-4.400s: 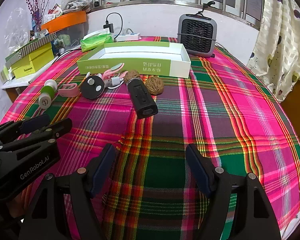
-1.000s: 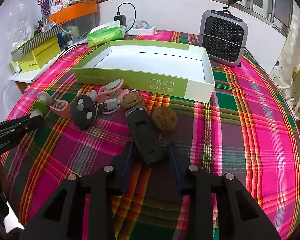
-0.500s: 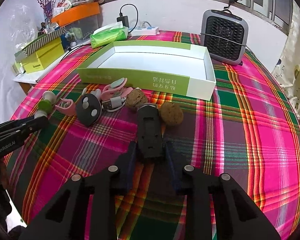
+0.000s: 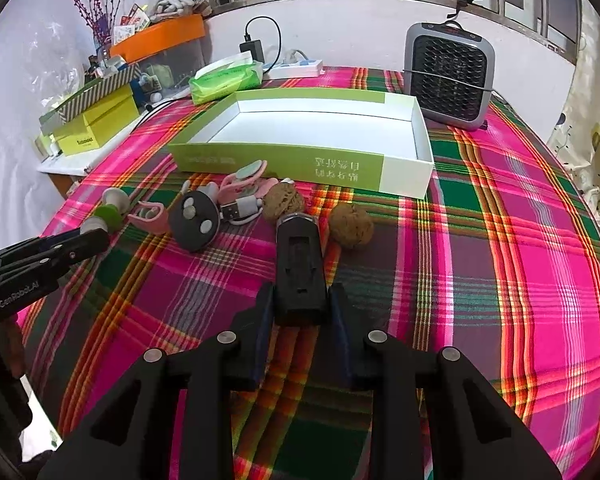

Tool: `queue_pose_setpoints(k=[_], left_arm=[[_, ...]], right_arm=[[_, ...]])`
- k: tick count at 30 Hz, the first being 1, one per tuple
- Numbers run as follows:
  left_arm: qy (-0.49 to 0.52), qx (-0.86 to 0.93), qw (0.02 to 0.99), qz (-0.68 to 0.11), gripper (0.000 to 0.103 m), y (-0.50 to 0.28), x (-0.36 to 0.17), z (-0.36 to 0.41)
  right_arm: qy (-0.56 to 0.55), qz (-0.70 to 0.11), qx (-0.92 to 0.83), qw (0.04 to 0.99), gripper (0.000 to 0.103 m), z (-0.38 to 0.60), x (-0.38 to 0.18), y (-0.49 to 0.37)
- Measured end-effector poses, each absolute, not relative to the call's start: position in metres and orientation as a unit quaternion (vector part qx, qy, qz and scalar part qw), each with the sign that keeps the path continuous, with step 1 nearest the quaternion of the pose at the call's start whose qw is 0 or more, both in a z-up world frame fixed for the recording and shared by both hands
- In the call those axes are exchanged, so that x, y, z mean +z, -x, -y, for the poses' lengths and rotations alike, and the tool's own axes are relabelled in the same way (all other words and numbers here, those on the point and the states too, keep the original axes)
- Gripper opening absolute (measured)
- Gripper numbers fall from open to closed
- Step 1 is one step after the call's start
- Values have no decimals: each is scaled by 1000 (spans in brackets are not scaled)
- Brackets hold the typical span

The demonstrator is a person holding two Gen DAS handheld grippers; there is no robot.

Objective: Organize objects
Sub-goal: 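Grasp the white cap with the left tool while the right tool grasps the black rectangular device, then carry the white cap with the left tool while the right tool carries the black device into the box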

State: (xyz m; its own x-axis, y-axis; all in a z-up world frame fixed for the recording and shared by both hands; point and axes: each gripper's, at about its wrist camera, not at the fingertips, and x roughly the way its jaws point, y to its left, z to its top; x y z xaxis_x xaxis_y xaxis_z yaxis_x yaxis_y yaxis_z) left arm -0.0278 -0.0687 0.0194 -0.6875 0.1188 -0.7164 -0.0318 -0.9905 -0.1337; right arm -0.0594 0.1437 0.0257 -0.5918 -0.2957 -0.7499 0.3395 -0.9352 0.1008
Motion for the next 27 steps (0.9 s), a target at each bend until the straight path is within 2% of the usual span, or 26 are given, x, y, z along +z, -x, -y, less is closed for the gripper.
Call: queue_pose_setpoints(k=[17,20,27], left_arm=[[402,913,51,48,28,30,13,58],[405,912,51,48,28,31,12,58],[408,910,49,48,28,34,11,60]], right_arm=[[-427,-31,-885,183,29,-138,20,62],[-427,-38,-884,187,34,-133,20,67],[-426,-43,-885,184,34,-129,20,76]])
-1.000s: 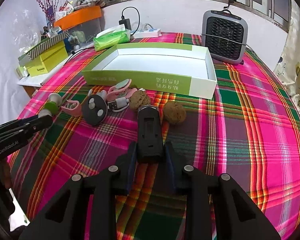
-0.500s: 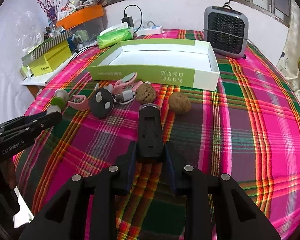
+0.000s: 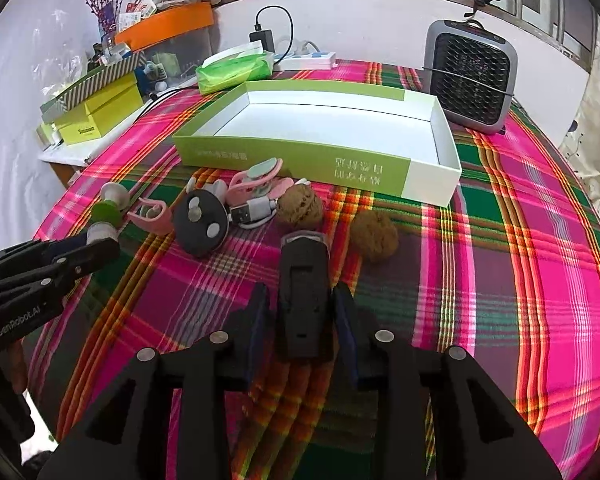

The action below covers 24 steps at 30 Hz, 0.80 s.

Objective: Organize objects
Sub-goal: 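Carry the white cap with the left tool while the right tool carries the black device into the box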

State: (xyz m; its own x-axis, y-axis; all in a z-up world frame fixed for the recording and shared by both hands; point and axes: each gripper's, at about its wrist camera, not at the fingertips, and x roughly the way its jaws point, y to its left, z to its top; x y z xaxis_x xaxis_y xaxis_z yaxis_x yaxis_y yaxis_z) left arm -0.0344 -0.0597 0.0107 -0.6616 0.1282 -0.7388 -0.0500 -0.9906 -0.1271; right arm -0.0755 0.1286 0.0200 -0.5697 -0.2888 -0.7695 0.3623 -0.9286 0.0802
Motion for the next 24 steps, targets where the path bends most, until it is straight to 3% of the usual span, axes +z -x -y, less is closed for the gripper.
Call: queue_pose_setpoints(k=[24], left_arm=[[406,911,62,34,28,44,20,50]], right_arm=[[-416,-26,-891,182,29,-133,33,75]])
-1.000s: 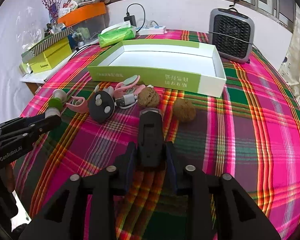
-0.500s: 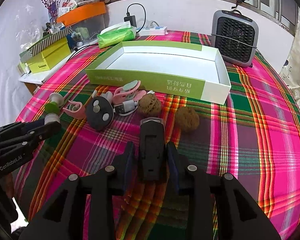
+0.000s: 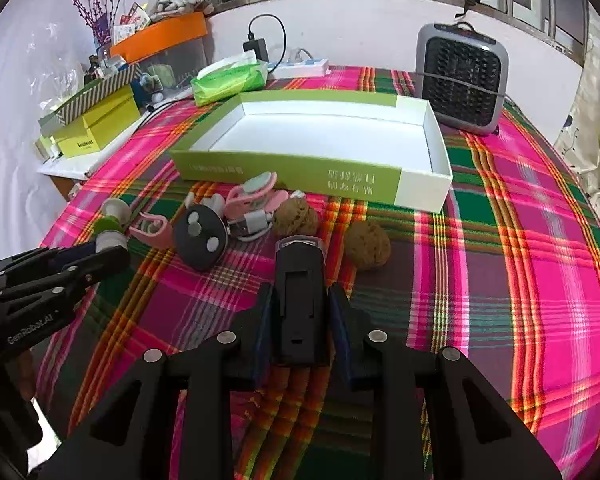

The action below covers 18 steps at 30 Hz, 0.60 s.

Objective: Organize objects
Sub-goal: 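Carry the white cap with the left tool while the right tool carries the black device into the box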

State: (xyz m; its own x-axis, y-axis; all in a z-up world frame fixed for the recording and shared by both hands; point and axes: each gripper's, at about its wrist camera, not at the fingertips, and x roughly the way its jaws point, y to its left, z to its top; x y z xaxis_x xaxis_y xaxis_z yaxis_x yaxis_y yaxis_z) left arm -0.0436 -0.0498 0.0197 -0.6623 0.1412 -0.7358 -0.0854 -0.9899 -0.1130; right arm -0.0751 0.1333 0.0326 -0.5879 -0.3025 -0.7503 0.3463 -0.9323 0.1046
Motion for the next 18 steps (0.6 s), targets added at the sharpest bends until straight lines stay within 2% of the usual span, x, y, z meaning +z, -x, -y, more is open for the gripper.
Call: queue_pose_setpoints(k=[18], left_arm=[[395,911,118,26,28,111,55,36]], right_arm=[[-392,-8,-904,168,29,-141,76,121]])
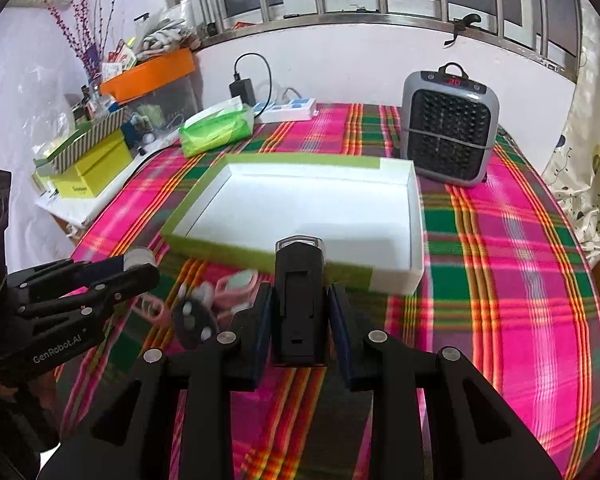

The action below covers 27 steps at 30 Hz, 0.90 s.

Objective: Organize objects
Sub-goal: 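Carry the white cap with the left tool while the right tool carries the black device into the box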

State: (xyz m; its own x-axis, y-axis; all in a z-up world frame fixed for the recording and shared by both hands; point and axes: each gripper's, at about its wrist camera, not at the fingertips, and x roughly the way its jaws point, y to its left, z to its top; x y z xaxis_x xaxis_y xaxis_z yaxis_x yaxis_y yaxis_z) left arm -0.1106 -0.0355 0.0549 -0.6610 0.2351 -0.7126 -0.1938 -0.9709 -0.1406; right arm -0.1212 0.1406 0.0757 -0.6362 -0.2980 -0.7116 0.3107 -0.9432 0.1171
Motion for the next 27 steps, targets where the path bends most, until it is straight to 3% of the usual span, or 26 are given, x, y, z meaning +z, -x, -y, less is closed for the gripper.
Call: queue_pose_setpoints(k=[14,27], left_arm=[[416,899,123,52,28,196,49,37],[443,888,117,30,28,243,25,25]], right_arm=[[-412,18,-901,135,29,-154,69,198],[-441,13,-891,107,29,-156,45,243]])
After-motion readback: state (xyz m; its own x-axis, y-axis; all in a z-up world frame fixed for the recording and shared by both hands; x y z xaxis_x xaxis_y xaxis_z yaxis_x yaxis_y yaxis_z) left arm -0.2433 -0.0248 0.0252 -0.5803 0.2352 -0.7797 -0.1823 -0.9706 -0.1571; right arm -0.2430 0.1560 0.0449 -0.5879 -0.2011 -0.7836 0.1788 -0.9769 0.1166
